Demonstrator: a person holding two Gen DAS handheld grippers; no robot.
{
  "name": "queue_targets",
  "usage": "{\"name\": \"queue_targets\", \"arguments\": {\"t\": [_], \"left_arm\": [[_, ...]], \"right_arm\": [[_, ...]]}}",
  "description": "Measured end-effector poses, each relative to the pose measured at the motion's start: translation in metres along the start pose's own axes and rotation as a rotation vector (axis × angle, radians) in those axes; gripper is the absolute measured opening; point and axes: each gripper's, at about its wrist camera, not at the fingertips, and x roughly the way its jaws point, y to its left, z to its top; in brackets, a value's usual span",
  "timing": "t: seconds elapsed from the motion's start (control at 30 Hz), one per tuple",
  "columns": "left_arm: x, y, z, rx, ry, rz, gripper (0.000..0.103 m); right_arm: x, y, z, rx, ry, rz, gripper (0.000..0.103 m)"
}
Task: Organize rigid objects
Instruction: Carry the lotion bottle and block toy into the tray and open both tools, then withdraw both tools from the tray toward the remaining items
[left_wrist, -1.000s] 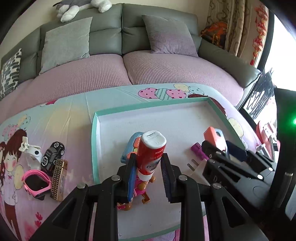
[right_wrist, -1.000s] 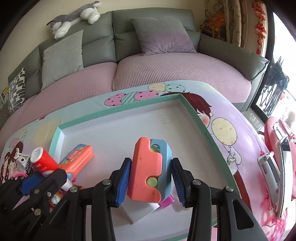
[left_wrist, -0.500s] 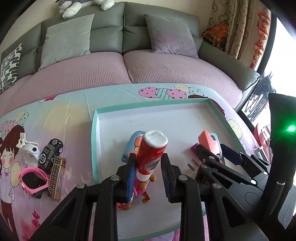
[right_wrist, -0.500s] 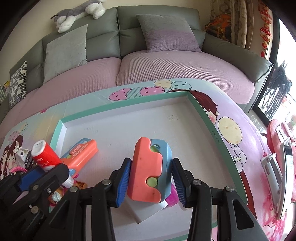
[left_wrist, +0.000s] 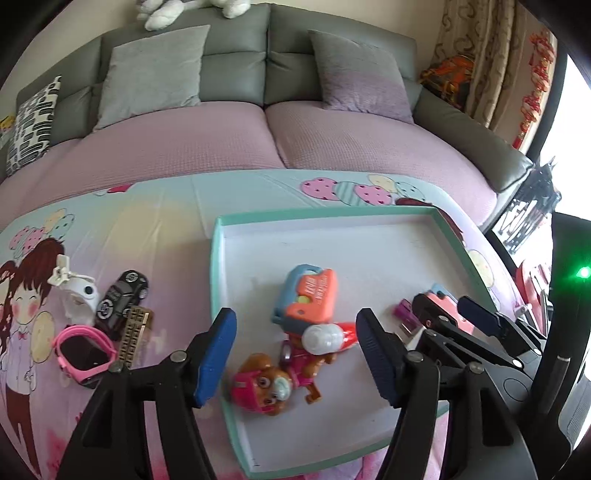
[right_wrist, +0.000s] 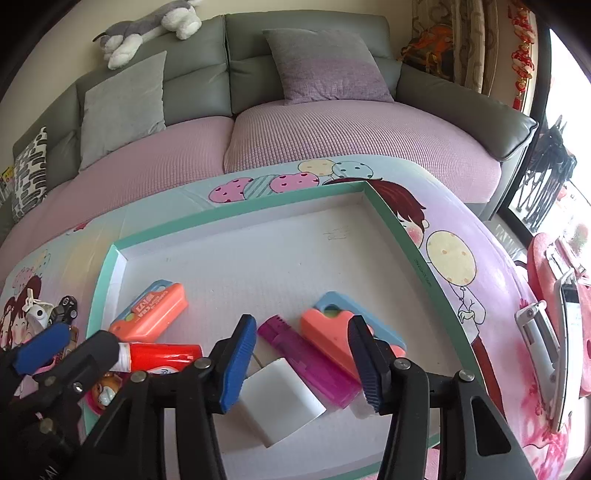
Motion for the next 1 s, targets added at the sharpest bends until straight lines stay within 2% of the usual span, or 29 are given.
{"name": "queue_targets", "arguments": {"t": [0.07, 0.17, 0.3, 0.33, 0.43, 0.47, 0.67, 0.8, 1.0], "left_arm": [[-0.003, 0.006, 0.0, -0.012, -0.002, 0.005, 0.069], [-0.004, 0.015, 0.002, -0.035, -0.003, 0.038, 0.081], [-0.007, 0.035, 0.003, -0.085, -0.011, 0.077, 0.082], [-0.008, 0.042, 0.003, -0.106, -0.015, 0.093, 0.082], [-0.007, 0.058, 0.002, -0.15, -0.011, 0.126, 0.083], [-0.007, 0.063, 0.002, -0.164, -0.01, 0.135, 0.083], [-0.007, 0.095, -0.003, -0.254, -0.006, 0.159, 0.084], [-0.013, 0.11, -0.006, -0.303, -0.02, 0.155, 0.094], [-0.022, 0.139, -0.009, -0.394, -0.037, 0.189, 0.094]], "right_arm": [[-0.001, 0.001, 0.0, -0.003, -0.006, -0.004, 0.065], [-0.002, 0.002, 0.0, -0.003, -0.011, -0.003, 0.075], [-0.001, 0.004, 0.0, -0.01, -0.013, -0.003, 0.077], [0.0, 0.005, -0.001, -0.013, -0.013, -0.003, 0.08], [-0.001, 0.009, -0.001, -0.031, -0.019, 0.0, 0.099], [-0.002, 0.011, -0.001, -0.037, -0.026, 0.002, 0.102], [-0.006, 0.021, -0.001, -0.061, -0.062, 0.008, 0.103], [-0.011, 0.029, -0.002, -0.081, -0.098, 0.017, 0.103], [-0.017, 0.045, -0.001, -0.094, -0.143, 0.059, 0.103]]}}
